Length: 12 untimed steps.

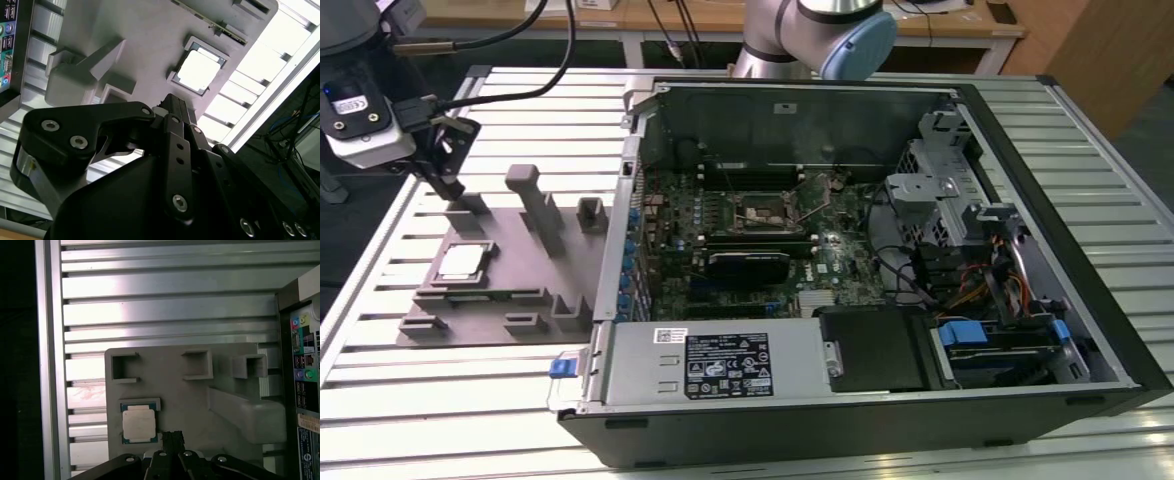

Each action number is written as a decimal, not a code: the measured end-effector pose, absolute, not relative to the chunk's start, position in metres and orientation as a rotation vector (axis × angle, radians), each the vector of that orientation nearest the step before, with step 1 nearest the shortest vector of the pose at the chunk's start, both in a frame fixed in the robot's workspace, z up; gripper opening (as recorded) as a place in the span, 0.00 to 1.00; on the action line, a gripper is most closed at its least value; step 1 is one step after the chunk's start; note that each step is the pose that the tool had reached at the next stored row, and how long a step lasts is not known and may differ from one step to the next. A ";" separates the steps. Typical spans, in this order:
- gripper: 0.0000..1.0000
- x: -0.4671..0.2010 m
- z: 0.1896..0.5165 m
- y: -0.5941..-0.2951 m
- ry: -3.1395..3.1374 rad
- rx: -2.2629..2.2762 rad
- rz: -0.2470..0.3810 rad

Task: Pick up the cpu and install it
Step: 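Pick up the cpu and move it towards the insertion slot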

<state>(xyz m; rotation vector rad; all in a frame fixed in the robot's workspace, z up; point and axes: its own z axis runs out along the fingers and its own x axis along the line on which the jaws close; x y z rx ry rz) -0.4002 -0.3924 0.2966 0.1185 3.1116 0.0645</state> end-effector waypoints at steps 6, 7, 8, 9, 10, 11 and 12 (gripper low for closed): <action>0.11 -0.402 0.295 -0.392 3.111 0.119 0.064; 0.11 -0.402 0.294 -0.392 3.111 0.118 0.064; 0.11 -0.402 0.294 -0.392 3.112 0.118 0.064; 0.11 -0.402 0.294 -0.392 3.112 0.119 0.064; 0.11 -0.402 0.294 -0.392 3.112 0.118 0.064; 0.11 -0.403 0.293 -0.392 3.112 0.118 0.064; 0.11 -0.403 0.293 -0.392 3.112 0.118 0.064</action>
